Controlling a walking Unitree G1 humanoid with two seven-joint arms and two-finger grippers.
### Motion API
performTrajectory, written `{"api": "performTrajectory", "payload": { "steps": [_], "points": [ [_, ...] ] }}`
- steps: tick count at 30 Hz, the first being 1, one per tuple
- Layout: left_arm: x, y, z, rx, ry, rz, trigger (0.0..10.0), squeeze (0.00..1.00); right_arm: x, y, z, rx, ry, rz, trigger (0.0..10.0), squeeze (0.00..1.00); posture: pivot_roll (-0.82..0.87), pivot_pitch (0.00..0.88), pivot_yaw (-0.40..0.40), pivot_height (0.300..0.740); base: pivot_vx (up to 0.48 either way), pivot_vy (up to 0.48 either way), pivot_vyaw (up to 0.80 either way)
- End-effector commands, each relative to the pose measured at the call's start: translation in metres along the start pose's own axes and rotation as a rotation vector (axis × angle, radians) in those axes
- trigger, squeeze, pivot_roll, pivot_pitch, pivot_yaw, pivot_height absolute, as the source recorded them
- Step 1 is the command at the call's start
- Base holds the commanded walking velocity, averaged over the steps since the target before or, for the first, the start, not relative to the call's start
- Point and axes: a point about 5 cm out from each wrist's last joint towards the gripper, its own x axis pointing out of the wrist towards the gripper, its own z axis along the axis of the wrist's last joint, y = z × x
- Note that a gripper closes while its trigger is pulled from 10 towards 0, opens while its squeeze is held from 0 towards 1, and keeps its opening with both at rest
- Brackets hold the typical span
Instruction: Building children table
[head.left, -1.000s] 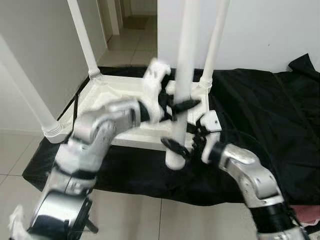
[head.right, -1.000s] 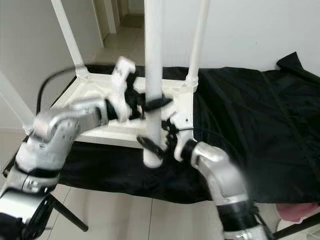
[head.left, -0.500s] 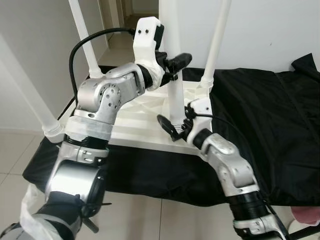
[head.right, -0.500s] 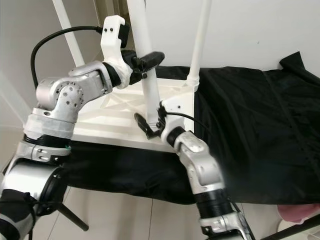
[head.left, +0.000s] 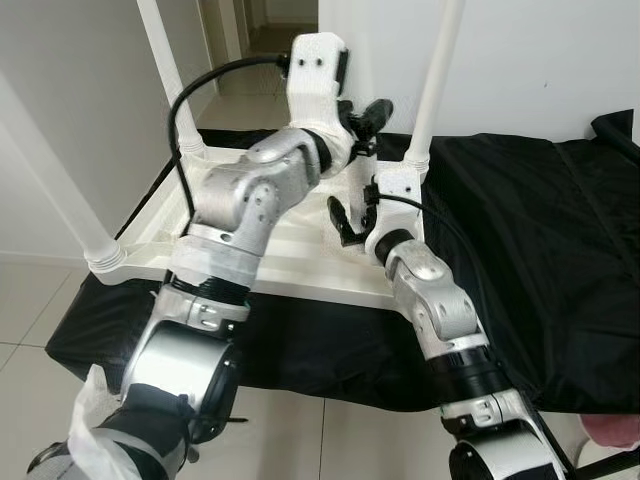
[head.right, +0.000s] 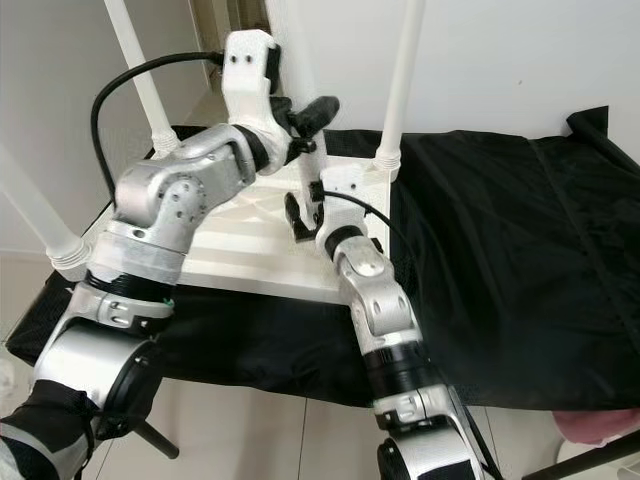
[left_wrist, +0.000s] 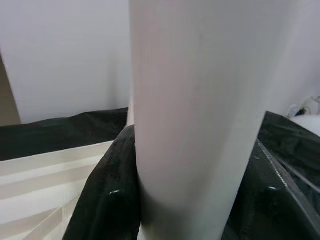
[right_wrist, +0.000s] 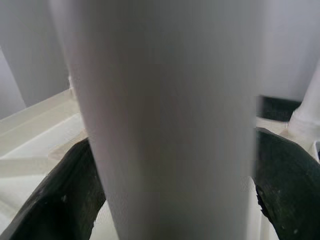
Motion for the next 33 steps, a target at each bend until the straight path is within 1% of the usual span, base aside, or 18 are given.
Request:
{"api": "performTrajectory", "payload": {
  "steps": [1, 3, 5, 11, 12, 13, 15, 16, 19, 20, 21, 31, 33],
  "points": [
    [0.004, -0.007, 0.007, 0.041, -0.018, -0.025, 10.0, 0.00, 0.003, 0.001, 0.002, -0.016, 0.001, 0.006, 10.0, 0.00, 0.00, 0.000, 0.077, 0.740, 0.000, 0.000, 0.00],
    [0.005, -0.008, 0.006, 0.044, -0.019, -0.024, 10.0, 0.00, 0.004, 0.001, 0.003, -0.033, -0.005, 0.007, 10.0, 0.00, -0.01, 0.000, 0.076, 0.740, 0.000, 0.000, 0.00],
    [0.008, -0.011, 0.005, 0.052, -0.019, -0.026, 10.0, 0.00, 0.007, 0.003, 0.005, -0.076, -0.011, 0.020, 10.0, 0.00, -0.01, 0.000, 0.076, 0.740, 0.000, 0.000, 0.00],
    [0.010, -0.014, 0.005, 0.066, -0.030, -0.027, 10.0, 0.00, 0.008, 0.002, 0.004, -0.095, -0.001, 0.019, 10.0, 0.00, -0.02, 0.000, 0.070, 0.740, 0.000, 0.000, 0.00],
    [0.011, -0.014, 0.005, 0.067, -0.033, -0.028, 10.0, 0.00, 0.009, 0.003, 0.004, -0.096, -0.001, 0.023, 9.6, 0.00, -0.02, 0.000, 0.070, 0.740, 0.000, 0.000, 0.00],
    [0.011, -0.015, 0.005, 0.069, -0.034, -0.028, 10.0, 0.00, 0.009, 0.004, 0.004, -0.097, 0.000, 0.027, 4.6, 0.00, -0.02, 0.000, 0.070, 0.740, 0.000, 0.000, 0.00],
    [0.011, -0.015, 0.005, 0.070, -0.035, -0.027, 10.0, 0.00, 0.009, 0.004, 0.003, -0.097, 0.003, 0.029, 4.6, 0.00, -0.02, 0.000, 0.067, 0.740, 0.000, 0.000, 0.00],
    [0.012, -0.015, 0.005, 0.075, -0.036, -0.028, 10.0, 0.00, 0.008, 0.004, 0.003, -0.095, 0.006, 0.033, 2.4, 0.00, -0.02, 0.000, 0.067, 0.740, 0.000, 0.000, 0.00],
    [0.012, -0.016, 0.005, 0.078, -0.037, -0.029, 10.0, 0.00, 0.008, 0.004, 0.003, -0.094, 0.008, 0.035, 2.4, 0.00, -0.02, 0.000, 0.067, 0.740, 0.000, 0.000, 0.00],
    [0.012, -0.016, 0.005, 0.077, -0.037, -0.030, 10.0, 0.00, 0.008, 0.004, 0.003, -0.098, 0.008, 0.038, 0.1, 0.00, -0.02, 0.000, 0.067, 0.740, 0.000, 0.000, 0.00],
    [0.012, -0.016, 0.005, 0.079, -0.037, -0.030, 10.0, 0.00, 0.008, 0.004, 0.002, -0.102, 0.009, 0.041, 0.0, 0.00, -0.02, 0.000, 0.067, 0.740, 0.000, 0.000, 0.00],
    [0.014, -0.018, 0.005, 0.092, -0.044, -0.033, 10.0, 0.00, 0.006, 0.001, -0.001, -0.091, 0.020, 0.044, 0.0, 0.00, -0.02, 0.000, 0.062, 0.740, 0.000, 0.000, 0.00],
    [0.014, -0.018, 0.006, 0.117, -0.057, -0.033, 10.0, 0.00, 0.005, 0.001, -0.002, -0.083, 0.025, 0.042, 0.0, 0.00, -0.02, 0.000, 0.062, 0.740, 0.000, 0.000, 0.00]
  ]
}}
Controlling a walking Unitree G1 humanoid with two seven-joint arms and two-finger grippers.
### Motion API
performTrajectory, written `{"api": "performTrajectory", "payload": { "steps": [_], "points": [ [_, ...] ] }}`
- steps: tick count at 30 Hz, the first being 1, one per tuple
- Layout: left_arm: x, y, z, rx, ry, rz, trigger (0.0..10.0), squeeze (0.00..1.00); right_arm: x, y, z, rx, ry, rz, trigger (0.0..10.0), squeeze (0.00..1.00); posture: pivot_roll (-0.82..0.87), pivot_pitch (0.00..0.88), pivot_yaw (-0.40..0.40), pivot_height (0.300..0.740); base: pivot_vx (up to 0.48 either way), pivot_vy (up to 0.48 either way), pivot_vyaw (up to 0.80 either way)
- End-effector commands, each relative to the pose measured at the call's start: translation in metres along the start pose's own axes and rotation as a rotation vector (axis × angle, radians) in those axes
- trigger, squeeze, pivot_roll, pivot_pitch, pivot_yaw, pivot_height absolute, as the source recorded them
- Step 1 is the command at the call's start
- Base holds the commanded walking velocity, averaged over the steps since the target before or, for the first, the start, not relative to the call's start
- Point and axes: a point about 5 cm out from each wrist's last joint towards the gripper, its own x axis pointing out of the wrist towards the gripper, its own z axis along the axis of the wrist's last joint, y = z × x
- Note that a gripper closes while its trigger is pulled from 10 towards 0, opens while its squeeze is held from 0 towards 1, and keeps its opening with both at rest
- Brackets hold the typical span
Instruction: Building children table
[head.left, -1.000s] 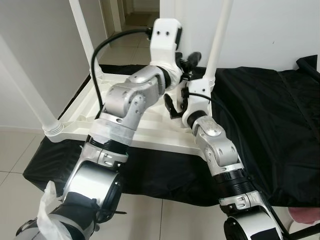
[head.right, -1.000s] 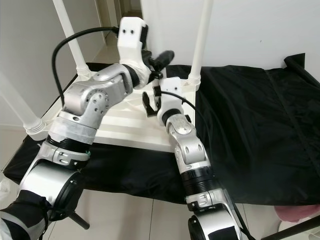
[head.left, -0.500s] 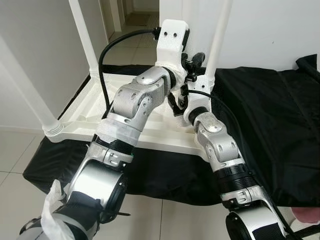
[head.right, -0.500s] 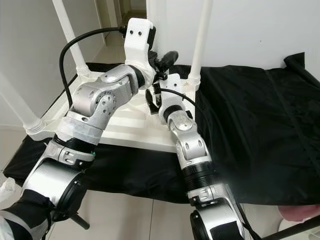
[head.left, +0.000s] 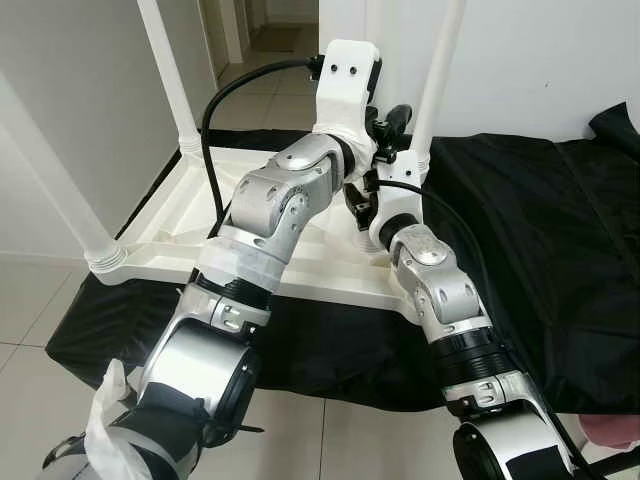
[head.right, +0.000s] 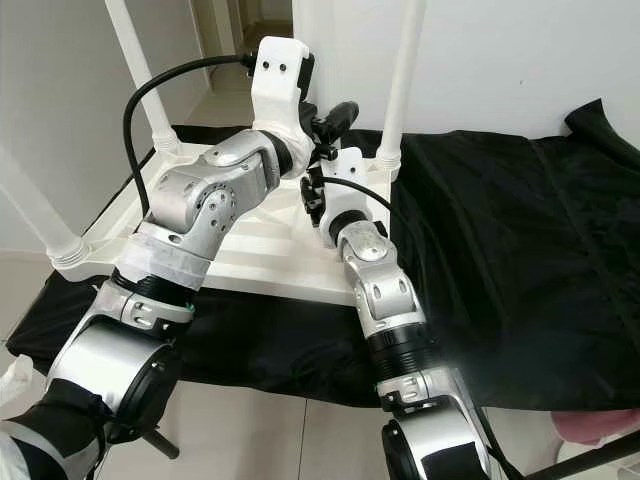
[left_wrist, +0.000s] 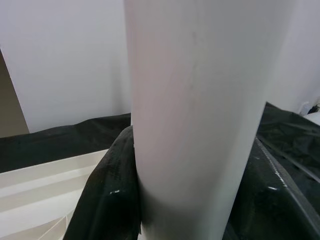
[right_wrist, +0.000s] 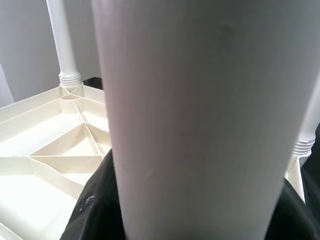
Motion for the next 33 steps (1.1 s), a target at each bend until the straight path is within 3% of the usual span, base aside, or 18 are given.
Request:
{"api": "performTrajectory", "payload": {
  "steps": [1, 5, 6, 11, 12, 14, 15, 24, 33],
  "points": [
    [0.003, -0.011, 0.009, 0.036, -0.043, -0.067, 10.0, 0.00, 0.000, 0.006, -0.003, 0.008, 0.018, 0.022, 10.0, 0.00, -0.02, 0.000, 0.062, 0.740, 0.000, 0.000, 0.00],
    [0.003, -0.012, 0.008, 0.003, -0.047, -0.084, 10.0, 0.00, 0.000, 0.005, -0.005, 0.024, 0.026, 0.014, 10.0, 0.00, -0.02, 0.000, 0.062, 0.740, 0.000, 0.000, 0.00],
    [0.002, -0.013, 0.009, -0.012, -0.057, -0.099, 10.0, 1.00, 0.000, 0.005, -0.004, 0.031, 0.025, 0.012, 10.0, 0.00, -0.02, 0.000, 0.062, 0.740, 0.000, 0.000, 0.00],
    [0.000, -0.013, 0.010, 0.001, -0.073, -0.108, 10.0, 1.00, 0.000, 0.003, -0.005, 0.064, 0.032, -0.009, 10.0, 0.00, -0.02, 0.000, 0.060, 0.740, 0.000, 0.000, 0.00],
    [0.000, -0.014, 0.011, 0.008, -0.077, -0.114, 10.0, 0.36, -0.001, 0.001, -0.005, 0.069, 0.034, -0.017, 10.0, 0.00, -0.02, 0.000, 0.059, 0.740, 0.000, 0.000, 0.00],
    [-0.001, -0.015, 0.011, 0.011, -0.079, -0.119, 10.0, 0.36, -0.001, 0.000, -0.006, 0.071, 0.035, -0.021, 10.0, 0.00, -0.02, 0.000, 0.059, 0.740, 0.000, 0.000, 0.00],
    [-0.002, -0.016, 0.012, 0.017, -0.089, -0.131, 10.0, 0.00, -0.001, -0.001, -0.006, 0.077, 0.038, -0.028, 10.0, 0.00, -0.02, 0.000, 0.058, 0.740, 0.000, 0.000, 0.00],
    [-0.010, -0.018, 0.028, -0.015, -0.198, -0.175, 10.0, 0.00, -0.003, -0.014, -0.009, 0.120, 0.046, -0.118, 10.0, 0.00, -0.02, 0.000, 0.059, 0.740, 0.000, 0.000, 0.00],
    [-0.022, 0.000, 0.035, -0.050, -0.268, -0.137, 10.0, 0.00, -0.009, -0.031, -0.012, 0.150, 0.044, -0.223, 10.0, 0.00, -0.02, 0.000, 0.060, 0.740, 0.000, 0.000, 0.00]
  ]
}}
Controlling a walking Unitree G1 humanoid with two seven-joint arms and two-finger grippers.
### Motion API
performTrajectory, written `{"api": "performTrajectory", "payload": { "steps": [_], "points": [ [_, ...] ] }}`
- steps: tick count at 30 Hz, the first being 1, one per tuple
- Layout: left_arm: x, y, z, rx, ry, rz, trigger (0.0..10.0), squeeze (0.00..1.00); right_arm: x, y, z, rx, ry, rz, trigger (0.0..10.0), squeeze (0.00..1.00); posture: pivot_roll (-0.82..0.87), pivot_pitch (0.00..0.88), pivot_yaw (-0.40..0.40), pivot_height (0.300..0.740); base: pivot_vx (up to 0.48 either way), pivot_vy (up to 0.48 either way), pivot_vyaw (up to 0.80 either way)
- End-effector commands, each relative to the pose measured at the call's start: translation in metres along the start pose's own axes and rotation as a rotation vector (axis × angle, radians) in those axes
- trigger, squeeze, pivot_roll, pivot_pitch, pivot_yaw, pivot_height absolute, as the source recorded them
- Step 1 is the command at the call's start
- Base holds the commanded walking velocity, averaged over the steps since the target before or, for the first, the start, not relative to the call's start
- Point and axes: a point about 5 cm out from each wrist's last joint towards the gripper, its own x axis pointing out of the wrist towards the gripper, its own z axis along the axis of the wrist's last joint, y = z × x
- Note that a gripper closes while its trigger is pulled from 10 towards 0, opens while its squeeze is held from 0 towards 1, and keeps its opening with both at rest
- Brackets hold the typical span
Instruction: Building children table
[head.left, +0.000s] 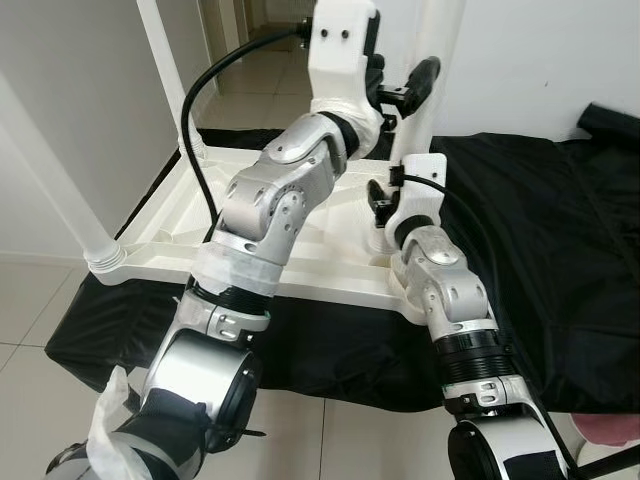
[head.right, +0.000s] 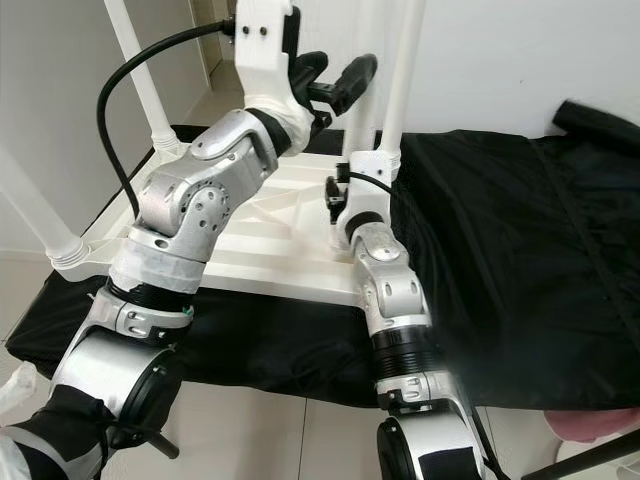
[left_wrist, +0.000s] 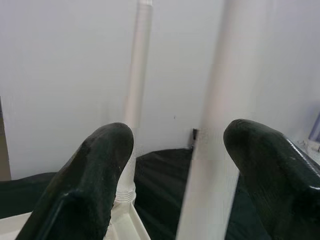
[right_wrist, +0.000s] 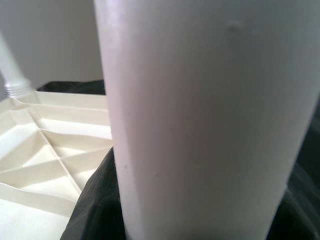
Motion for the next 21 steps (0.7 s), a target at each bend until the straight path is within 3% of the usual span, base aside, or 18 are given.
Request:
{"api": "performTrajectory", "payload": {
  "steps": [1, 4, 8, 10, 14, 21],
  "points": [
    [-0.005, -0.001, 0.005, -0.003, -0.035, -0.103, 10.0, 0.00, -0.001, 0.000, 0.003, 0.026, -0.010, -0.013, 10.0, 0.00, -0.02, 0.000, 0.060, 0.740, 0.000, 0.000, 0.00],
    [-0.007, 0.010, 0.004, 0.015, -0.037, -0.052, 10.0, 0.00, 0.000, -0.006, 0.005, 0.034, -0.026, -0.044, 10.0, 0.00, -0.02, 0.000, 0.059, 0.740, 0.000, 0.000, 0.00],
    [-0.008, 0.010, 0.005, 0.015, -0.038, -0.048, 10.0, 0.00, 0.001, -0.006, 0.005, 0.037, -0.027, -0.050, 10.0, 0.00, -0.02, 0.000, 0.059, 0.740, 0.000, 0.000, 0.00],
    [-0.016, 0.024, -0.002, 0.019, -0.031, 0.026, 10.0, 0.00, 0.000, -0.008, 0.011, 0.046, -0.065, -0.087, 10.0, 0.00, -0.02, 0.000, 0.040, 0.740, 0.000, 0.000, 0.00],
    [-0.024, 0.035, -0.014, 0.041, -0.008, 0.087, 10.0, 0.00, 0.001, -0.012, 0.017, 0.045, -0.100, -0.110, 10.0, 0.00, -0.02, 0.000, 0.041, 0.740, 0.000, 0.000, 0.00],
    [-0.027, 0.040, -0.022, 0.060, -0.001, 0.131, 10.0, 0.00, 0.000, -0.015, 0.020, 0.038, -0.124, -0.107, 10.0, 0.00, -0.03, 0.000, 0.041, 0.740, 0.000, 0.000, 0.00]
  ]
}}
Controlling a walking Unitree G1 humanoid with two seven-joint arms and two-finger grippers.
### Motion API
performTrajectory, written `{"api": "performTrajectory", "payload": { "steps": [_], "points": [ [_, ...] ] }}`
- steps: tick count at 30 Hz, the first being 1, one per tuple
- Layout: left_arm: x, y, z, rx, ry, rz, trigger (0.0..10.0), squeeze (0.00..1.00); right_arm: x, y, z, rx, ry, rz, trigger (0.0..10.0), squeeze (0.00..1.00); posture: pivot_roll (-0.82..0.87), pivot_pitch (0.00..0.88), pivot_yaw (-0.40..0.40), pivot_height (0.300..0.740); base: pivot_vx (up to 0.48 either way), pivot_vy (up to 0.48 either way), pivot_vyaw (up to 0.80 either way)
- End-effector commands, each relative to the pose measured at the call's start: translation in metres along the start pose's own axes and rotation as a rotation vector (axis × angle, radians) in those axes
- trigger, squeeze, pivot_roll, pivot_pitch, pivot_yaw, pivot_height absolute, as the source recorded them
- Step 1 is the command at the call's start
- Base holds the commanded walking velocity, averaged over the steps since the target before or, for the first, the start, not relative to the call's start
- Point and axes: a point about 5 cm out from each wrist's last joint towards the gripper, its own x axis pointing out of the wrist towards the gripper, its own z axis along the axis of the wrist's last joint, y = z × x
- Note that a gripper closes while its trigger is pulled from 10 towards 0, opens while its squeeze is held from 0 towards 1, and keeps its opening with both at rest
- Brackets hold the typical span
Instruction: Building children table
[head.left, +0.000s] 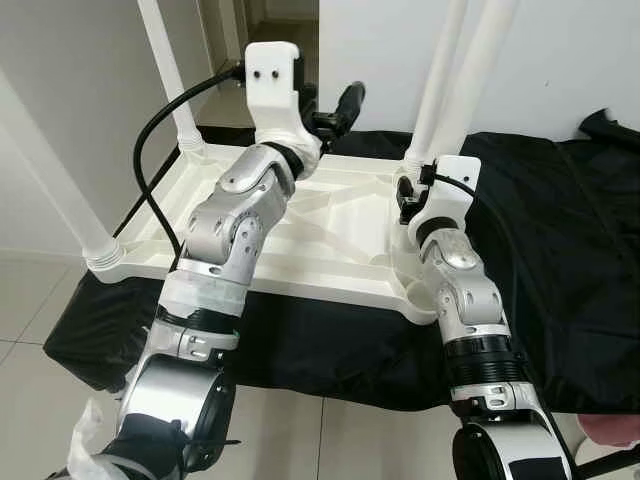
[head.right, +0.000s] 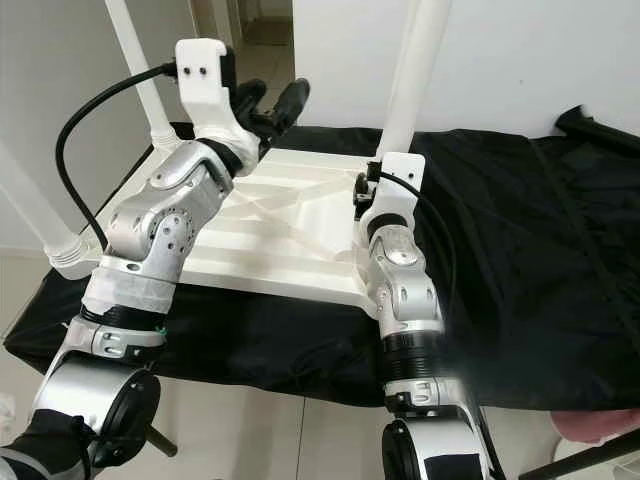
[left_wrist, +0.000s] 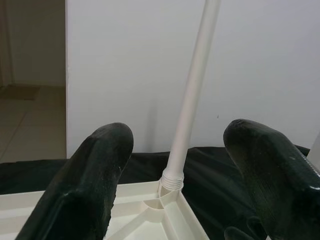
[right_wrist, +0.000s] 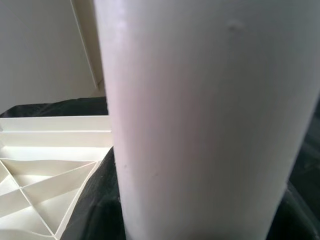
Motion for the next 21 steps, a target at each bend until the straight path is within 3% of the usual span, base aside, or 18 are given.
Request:
{"api": "performTrajectory", "payload": {
  "steps": [1, 12, 21],
  "points": [
    [0.000, 0.000, -0.004, 0.004, 0.006, -0.014, 10.0, 0.00, 0.001, 0.003, 0.010, 0.014, -0.046, 0.013, 10.0, 0.00, -0.03, 0.000, 0.041, 0.740, 0.000, 0.000, 0.00],
    [-0.004, 0.008, -0.012, 0.012, 0.000, 0.018, 10.0, 0.00, 0.001, 0.002, 0.011, 0.019, -0.071, 0.021, 10.0, 0.00, -0.04, 0.000, 0.057, 0.740, 0.000, 0.000, 0.00],
    [-0.017, 0.003, -0.031, 0.006, 0.023, -0.003, 10.0, 0.00, -0.014, -0.008, 0.004, 0.002, -0.088, 0.003, 10.0, 0.00, -0.09, 0.000, 0.087, 0.740, 0.000, 0.000, 0.00]
  ]
}}
